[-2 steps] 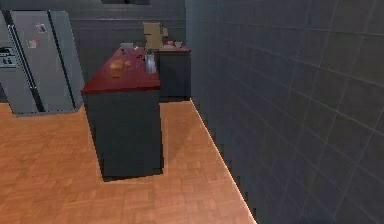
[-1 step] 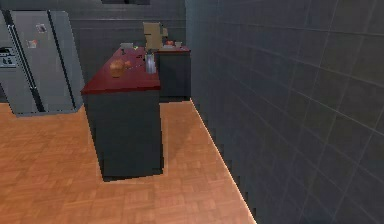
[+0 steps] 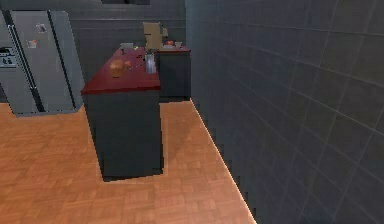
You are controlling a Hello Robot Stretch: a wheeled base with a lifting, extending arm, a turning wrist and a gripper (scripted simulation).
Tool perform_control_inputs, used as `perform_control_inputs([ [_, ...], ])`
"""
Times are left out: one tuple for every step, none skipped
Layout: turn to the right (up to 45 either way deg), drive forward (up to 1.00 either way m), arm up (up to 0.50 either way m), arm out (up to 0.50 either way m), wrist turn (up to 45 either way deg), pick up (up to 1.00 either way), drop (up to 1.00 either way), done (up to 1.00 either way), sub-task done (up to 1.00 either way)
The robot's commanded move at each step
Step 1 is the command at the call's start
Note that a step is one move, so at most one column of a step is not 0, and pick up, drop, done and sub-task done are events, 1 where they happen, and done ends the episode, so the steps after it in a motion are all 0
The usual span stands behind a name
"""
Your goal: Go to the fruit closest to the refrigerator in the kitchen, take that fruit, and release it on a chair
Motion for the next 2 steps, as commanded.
perform_control_inputs([
  [0.0, 0.00, 0.00, 0.00, -45.0, 0.00, 0.00, 0.00, 0.00],
  [0.0, 0.00, 0.00, 0.00, -3.0, 0.00, 0.00, 0.00, 0.00],
])
